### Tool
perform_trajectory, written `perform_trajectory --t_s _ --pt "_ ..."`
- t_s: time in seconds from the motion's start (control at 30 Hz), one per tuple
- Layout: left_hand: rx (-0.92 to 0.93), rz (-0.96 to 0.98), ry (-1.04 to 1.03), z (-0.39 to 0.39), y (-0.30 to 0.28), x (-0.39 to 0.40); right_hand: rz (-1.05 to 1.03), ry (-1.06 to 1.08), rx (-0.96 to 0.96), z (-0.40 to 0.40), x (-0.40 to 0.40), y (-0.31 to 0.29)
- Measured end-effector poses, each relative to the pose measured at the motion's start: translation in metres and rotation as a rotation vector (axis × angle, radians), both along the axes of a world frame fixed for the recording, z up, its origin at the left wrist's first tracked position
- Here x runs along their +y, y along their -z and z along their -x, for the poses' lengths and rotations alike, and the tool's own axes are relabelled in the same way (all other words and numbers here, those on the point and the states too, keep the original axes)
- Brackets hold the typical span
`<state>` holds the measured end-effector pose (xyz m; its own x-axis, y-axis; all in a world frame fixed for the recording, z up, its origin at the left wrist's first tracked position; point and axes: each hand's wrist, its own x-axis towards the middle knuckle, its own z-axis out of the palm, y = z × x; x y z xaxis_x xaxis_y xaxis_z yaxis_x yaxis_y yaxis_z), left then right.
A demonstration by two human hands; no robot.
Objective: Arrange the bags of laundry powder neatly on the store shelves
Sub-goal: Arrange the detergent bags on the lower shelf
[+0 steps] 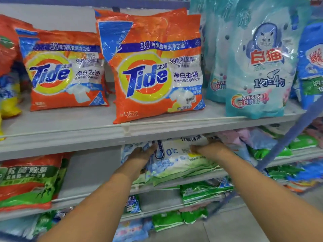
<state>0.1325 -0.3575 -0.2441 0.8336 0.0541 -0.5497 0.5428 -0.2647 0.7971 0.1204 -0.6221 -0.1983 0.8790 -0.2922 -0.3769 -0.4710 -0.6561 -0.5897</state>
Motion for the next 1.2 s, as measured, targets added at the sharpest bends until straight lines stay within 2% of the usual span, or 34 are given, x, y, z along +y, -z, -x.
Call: perform_trajectory --t_s 0.13,0.27,0.37,0.47,0.7,0.77,0.87,0.97,1.03,1.13,1.2 --pt "0.027 0.056 -0.007 0.010 0.003 -0.009 -0.289 -0.064 0.114 -0.006 -0.010 0.005" --pt "0.024 0.278 -0.080 0.013 0.024 0.011 -0.364 -0.148 0.216 -0.002 0.003 0.000" --pt "-0.035 0.312 -0.155 0.035 0.017 0.031 -0.372 -0.199 0.140 0.003 0.037 0.002" --pt "-0.119 0.262 -0.210 0.049 0.013 0.069 -0.442 -0.240 0.050 0.012 0.083 0.016" --pt "-0.288 0.003 -0.323 0.054 -0.016 0.169 -0.512 -0.304 -0.080 0.008 0.181 0.031" --pt "-0.275 -0.078 -0.311 0.052 -0.018 0.194 -0.486 -0.305 -0.121 0.005 0.204 0.040" --pt "-0.204 -0.194 -0.261 0.060 -0.008 0.219 -0.404 -0.365 -0.086 0.006 0.226 0.058" --pt "-0.211 -0.338 -0.290 0.060 0.015 0.219 -0.245 -0.458 -0.030 0.015 0.224 0.067" --pt "-0.280 -0.486 -0.293 0.052 0.021 0.207 -0.271 -0.439 -0.043 0.019 0.209 0.065" --pt "-0.214 -0.727 -0.226 0.039 0.019 0.172 -0.391 -0.305 -0.039 0.021 0.170 0.053" --pt "-0.233 -0.913 -0.139 0.037 0.017 0.140 -0.386 -0.198 -0.146 0.016 0.135 0.044"
